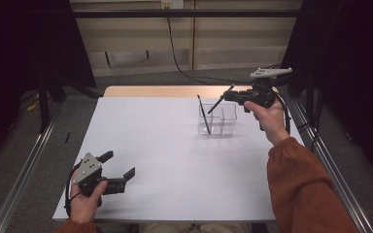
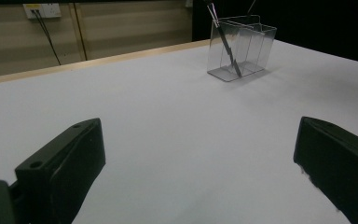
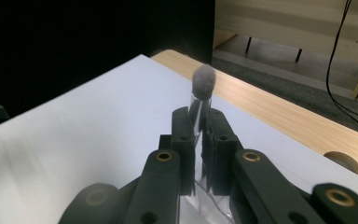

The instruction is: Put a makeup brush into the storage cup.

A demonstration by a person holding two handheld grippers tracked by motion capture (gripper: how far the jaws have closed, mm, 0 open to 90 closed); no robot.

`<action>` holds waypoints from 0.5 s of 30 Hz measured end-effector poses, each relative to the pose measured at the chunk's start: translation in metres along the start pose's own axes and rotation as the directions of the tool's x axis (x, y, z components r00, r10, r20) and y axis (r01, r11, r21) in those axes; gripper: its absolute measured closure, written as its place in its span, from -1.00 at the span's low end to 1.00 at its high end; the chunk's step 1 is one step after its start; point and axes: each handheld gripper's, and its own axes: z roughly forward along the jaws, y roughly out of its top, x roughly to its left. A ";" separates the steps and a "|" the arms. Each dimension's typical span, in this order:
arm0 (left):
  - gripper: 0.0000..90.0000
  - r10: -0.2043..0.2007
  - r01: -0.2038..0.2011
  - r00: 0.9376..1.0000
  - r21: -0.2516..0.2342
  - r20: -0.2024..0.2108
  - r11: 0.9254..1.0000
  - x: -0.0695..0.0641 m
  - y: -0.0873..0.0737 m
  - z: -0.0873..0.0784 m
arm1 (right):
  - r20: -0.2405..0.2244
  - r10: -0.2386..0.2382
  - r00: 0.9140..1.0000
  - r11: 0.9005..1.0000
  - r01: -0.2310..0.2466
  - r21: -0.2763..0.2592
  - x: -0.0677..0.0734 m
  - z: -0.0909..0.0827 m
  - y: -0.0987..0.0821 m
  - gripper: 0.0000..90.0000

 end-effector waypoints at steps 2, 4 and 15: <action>-0.95 0.001 -0.001 1.000 0.001 0.001 1.000 0.000 0.000 0.000 | 0.011 -0.002 1.000 1.000 0.002 0.022 0.000 0.006 0.002 0.86; -0.95 0.001 -0.001 1.000 0.001 -0.001 1.000 0.000 0.000 0.000 | 0.016 -0.004 1.000 0.999 0.003 0.049 -0.001 0.013 0.004 0.86; -0.95 -0.003 0.003 1.000 -0.004 -0.015 1.000 0.003 0.000 -0.001 | 0.014 -0.003 1.000 0.994 0.001 0.105 0.000 0.033 0.000 0.86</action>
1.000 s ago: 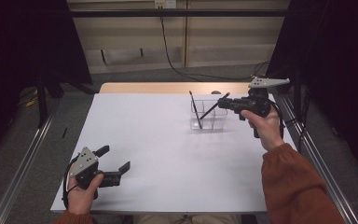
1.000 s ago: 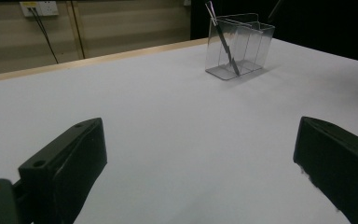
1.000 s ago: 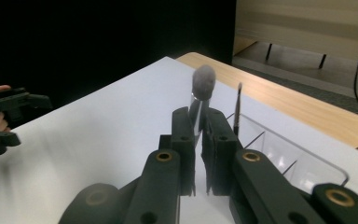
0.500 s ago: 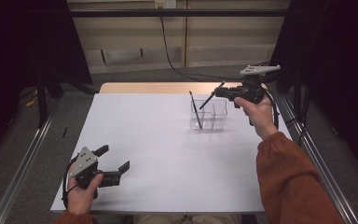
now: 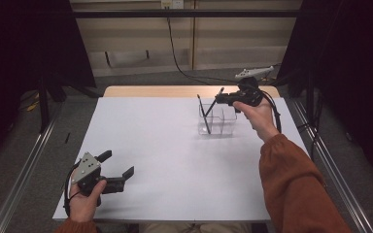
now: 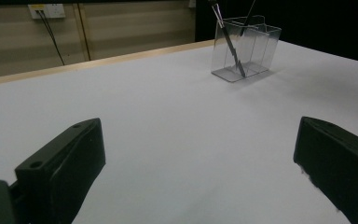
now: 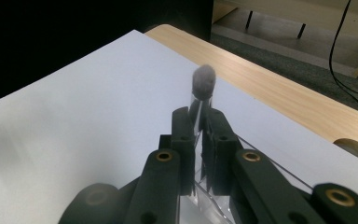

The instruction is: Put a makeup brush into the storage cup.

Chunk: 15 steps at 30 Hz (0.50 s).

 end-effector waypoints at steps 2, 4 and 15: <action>-0.95 0.001 0.000 1.000 0.002 -0.002 1.000 0.000 0.000 0.000 | -0.005 -0.002 1.000 1.000 0.002 0.014 0.001 0.005 -0.002 0.86; -0.95 0.000 0.000 1.000 0.000 -0.002 1.000 0.000 0.000 0.000 | -0.003 -0.002 1.000 1.000 0.002 0.027 0.000 0.010 -0.005 0.86; -0.95 0.000 0.000 1.000 0.005 -0.005 1.000 0.001 0.000 0.000 | 0.000 0.011 1.000 0.998 -0.011 0.058 -0.002 0.021 -0.015 0.86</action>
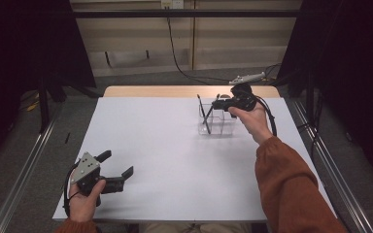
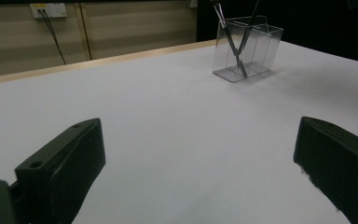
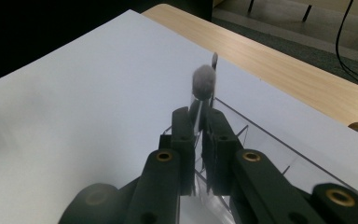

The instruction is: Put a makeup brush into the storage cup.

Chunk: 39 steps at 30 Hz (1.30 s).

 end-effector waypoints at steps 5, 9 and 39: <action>-0.95 0.000 0.000 1.000 0.000 0.000 1.000 0.000 0.000 0.000 | 0.002 0.004 1.000 1.000 -0.004 -0.004 -0.001 0.002 -0.003 0.86; -0.95 -0.004 0.004 1.000 -0.001 -0.007 1.000 0.000 0.000 0.000 | -0.009 0.016 1.000 1.000 -0.016 -0.014 -0.003 0.001 -0.006 0.86; -0.95 -0.009 0.009 1.000 0.001 -0.012 1.000 0.003 0.000 0.003 | 0.041 -0.005 0.999 0.991 0.010 -0.132 -0.003 -0.003 -0.021 -0.75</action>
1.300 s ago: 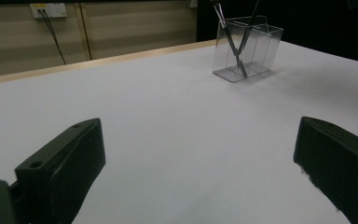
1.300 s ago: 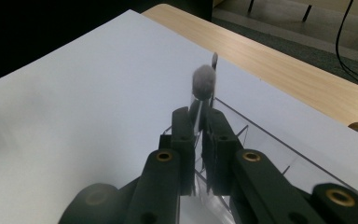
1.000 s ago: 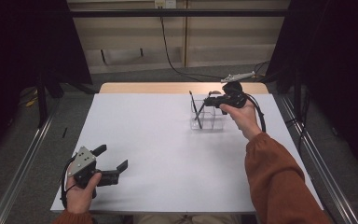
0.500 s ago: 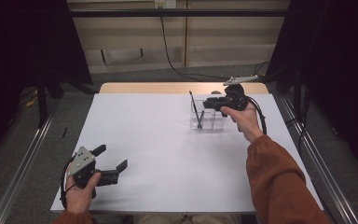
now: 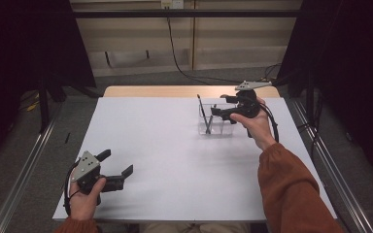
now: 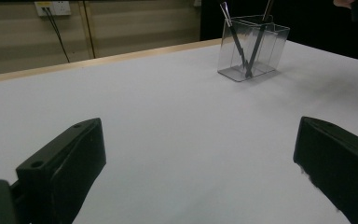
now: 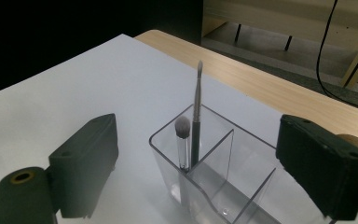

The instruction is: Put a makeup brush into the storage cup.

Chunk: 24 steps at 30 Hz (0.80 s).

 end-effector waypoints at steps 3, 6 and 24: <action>-0.95 -0.006 0.006 1.000 -0.004 -0.002 1.000 0.001 0.000 0.000 | 0.003 0.005 1.000 1.000 -0.005 -0.007 0.000 0.000 -0.001 -0.91; -0.95 -0.005 0.005 1.000 -0.001 -0.003 1.000 0.001 0.000 0.000 | 0.002 -0.007 1.000 1.000 0.007 -0.019 0.000 0.000 -0.005 -0.97; -0.95 0.000 0.000 1.000 -0.006 0.007 1.000 0.001 0.001 0.000 | 0.084 -0.022 0.996 0.998 0.026 -0.056 0.007 -0.016 -0.018 -0.95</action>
